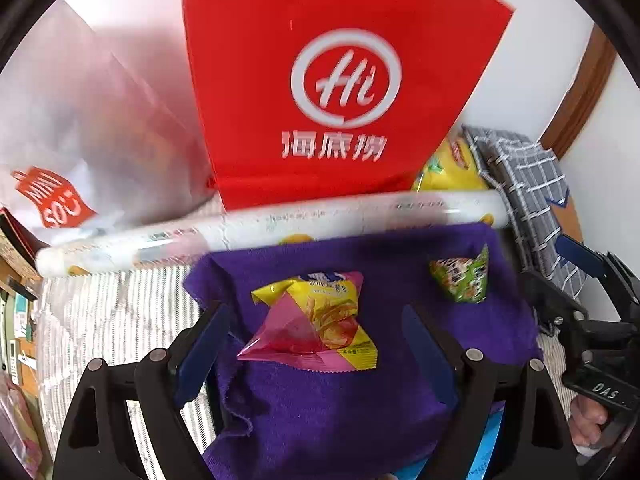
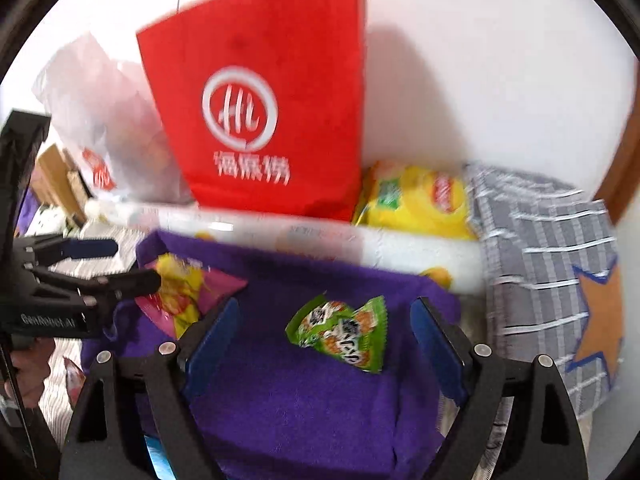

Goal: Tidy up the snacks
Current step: 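Open both grippers to drop the bags onto the purple towel, then grasp the pink candy packet with the right gripper while the left gripper returns to the pile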

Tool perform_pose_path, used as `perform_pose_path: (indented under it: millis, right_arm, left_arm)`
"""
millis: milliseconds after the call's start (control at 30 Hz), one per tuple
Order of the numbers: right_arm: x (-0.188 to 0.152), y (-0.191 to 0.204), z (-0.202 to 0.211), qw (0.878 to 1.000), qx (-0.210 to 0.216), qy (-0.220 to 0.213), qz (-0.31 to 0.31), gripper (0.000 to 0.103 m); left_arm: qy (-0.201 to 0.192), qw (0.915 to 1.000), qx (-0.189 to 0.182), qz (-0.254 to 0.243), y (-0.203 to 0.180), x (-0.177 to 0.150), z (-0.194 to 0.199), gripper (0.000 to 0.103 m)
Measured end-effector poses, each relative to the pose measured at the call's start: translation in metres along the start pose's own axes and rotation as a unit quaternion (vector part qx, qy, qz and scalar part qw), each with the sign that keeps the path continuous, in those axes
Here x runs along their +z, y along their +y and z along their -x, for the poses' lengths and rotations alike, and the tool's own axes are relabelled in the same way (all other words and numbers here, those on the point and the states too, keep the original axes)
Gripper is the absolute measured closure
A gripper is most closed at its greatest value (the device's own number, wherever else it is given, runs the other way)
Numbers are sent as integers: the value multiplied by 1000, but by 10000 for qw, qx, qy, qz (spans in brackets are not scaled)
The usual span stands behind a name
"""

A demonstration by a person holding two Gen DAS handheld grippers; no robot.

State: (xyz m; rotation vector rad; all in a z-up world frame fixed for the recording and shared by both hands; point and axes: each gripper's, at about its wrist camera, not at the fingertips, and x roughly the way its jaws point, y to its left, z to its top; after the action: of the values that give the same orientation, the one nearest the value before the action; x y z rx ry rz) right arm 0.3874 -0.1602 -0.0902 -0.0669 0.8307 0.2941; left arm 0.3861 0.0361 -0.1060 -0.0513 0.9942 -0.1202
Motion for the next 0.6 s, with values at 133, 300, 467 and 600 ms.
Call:
perform_pose_path:
  millis: [133, 300, 467, 600]
  right_arm:
    - [-5, 3, 27, 9999, -36, -105, -73, 16]
    - [-23, 19, 52, 9997, -193, -125, 7, 16]
    - [-52, 32, 71, 9993, -356, -60, 27, 16]
    - [-79, 37, 86, 9992, -360, 139, -138, 16]
  left_arm:
    - [-194, 9998, -6, -26, 1, -7, 24, 16]
    - [-337, 9994, -9, 88, 9, -22, 55, 16]
    - [-452, 9987, -83, 210, 16, -44, 81, 17]
    - [-563, 9983, -59, 163, 18, -63, 103, 17]
